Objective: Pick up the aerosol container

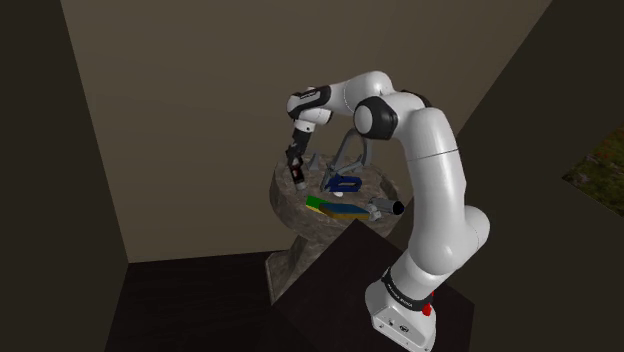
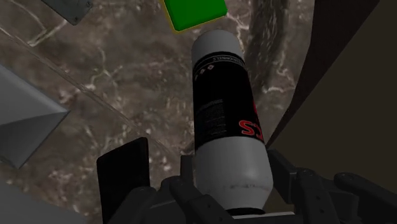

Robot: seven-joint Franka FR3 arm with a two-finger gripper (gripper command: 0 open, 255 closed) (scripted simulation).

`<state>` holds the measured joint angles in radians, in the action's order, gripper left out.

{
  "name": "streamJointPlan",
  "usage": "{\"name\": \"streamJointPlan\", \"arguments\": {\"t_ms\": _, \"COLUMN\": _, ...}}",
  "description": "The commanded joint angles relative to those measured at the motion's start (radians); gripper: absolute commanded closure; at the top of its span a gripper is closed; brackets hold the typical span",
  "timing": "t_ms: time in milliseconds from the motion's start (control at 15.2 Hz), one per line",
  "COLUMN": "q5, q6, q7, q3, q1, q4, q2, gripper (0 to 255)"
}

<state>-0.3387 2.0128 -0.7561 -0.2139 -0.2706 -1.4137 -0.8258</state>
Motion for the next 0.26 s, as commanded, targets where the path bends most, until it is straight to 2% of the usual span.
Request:
{"name": "streamJointPlan", "arguments": {"t_ms": 0, "q5": 0.003, "q6": -0.014, "q7": 0.004, "q3": -0.002, "q1": 0.003, "q4": -0.004, "q2": 0.018, "gripper": 255}}
{"name": "streamJointPlan", "arguments": {"t_ms": 198, "q5": 0.006, "q6": -0.023, "q7": 0.006, "q3": -0.004, "q1": 0.004, "q4": -0.004, "q2": 0.027, "gripper": 255}}
